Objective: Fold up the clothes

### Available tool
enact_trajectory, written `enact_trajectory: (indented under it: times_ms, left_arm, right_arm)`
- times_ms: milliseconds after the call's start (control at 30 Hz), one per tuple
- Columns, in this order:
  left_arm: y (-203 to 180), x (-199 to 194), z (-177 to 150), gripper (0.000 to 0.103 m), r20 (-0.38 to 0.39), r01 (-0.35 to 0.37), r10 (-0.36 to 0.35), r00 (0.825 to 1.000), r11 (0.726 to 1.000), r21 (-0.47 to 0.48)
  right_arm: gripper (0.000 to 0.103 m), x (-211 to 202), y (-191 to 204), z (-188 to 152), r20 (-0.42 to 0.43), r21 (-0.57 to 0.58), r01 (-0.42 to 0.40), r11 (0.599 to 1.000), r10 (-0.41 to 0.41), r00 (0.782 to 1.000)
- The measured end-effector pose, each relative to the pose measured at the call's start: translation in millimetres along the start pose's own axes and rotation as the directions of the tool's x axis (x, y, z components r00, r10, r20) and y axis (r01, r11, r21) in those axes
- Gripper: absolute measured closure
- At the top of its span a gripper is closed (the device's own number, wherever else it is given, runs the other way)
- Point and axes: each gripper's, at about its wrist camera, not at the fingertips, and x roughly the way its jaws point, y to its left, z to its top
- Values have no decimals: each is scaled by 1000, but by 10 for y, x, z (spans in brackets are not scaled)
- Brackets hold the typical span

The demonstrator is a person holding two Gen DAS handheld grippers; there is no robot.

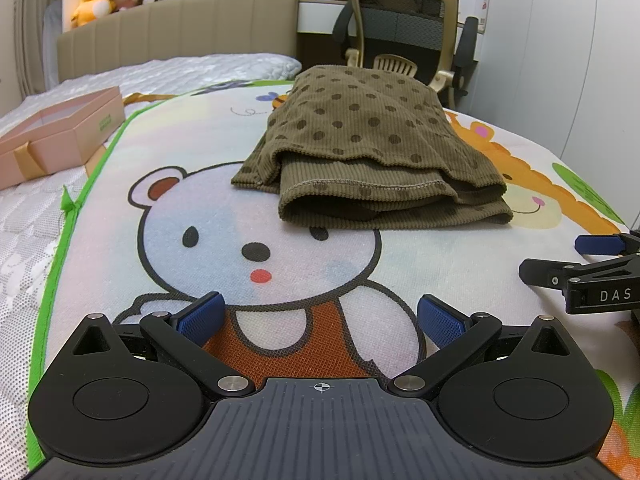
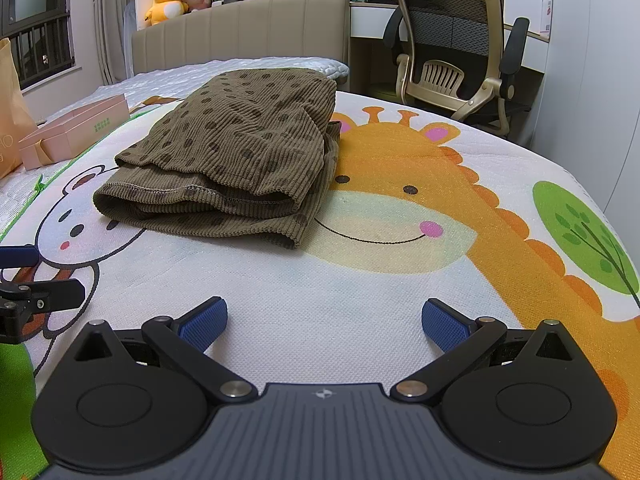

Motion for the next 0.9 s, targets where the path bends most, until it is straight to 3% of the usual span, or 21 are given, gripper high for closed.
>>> enact_trajectory:
  times_ms: [900]
  left_arm:
    - [-30,7,8,0,-11,-19,19,1000,1000,14]
  right_arm:
    - [0,3,1,0,0,0,-1,1000,1,1000]
